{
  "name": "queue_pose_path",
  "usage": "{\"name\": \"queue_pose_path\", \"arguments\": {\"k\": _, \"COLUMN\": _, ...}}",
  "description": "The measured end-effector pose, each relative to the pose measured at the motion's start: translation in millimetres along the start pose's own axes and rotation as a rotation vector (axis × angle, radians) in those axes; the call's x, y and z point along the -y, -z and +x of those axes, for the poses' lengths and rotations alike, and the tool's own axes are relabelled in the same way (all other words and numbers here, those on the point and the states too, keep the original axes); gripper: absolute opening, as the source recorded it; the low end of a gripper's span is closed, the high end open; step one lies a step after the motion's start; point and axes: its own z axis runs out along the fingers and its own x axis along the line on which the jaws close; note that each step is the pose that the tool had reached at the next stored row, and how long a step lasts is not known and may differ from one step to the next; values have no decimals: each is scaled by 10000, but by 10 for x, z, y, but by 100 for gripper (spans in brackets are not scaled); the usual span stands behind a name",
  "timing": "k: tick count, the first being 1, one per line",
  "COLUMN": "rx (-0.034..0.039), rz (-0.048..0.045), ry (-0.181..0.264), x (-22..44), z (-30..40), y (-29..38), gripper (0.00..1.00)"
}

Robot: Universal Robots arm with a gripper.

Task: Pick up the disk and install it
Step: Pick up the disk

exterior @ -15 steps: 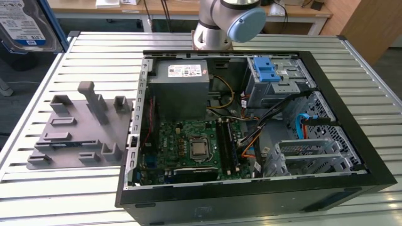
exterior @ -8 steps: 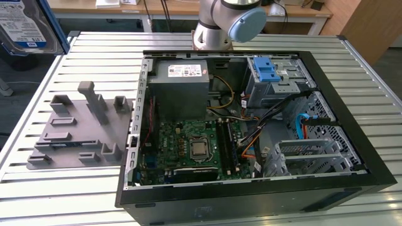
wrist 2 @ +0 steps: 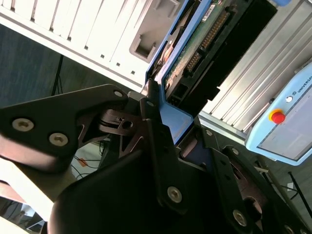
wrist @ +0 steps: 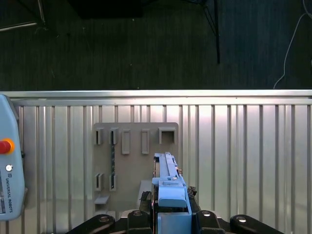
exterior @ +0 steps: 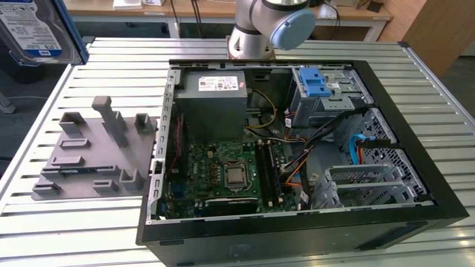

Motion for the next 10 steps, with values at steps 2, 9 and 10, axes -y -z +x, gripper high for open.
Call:
{"name": "queue_pose_path", "arguments": {"k": 2, "rx": 0, "rz": 0, "ry": 1, "x": 21, "z": 0, "y": 0, "gripper": 36}}
{"name": "queue_pose_path", "arguments": {"k": 9, "rx": 0, "rz": 0, "ry": 0, "x": 84, "z": -2, "y": -1, "gripper": 36}}
{"name": "queue_pose_path", "arguments": {"k": 10, "rx": 0, "rz": -1, "ry": 0, "x": 91, "z": -2, "y": -1, "gripper": 36}}
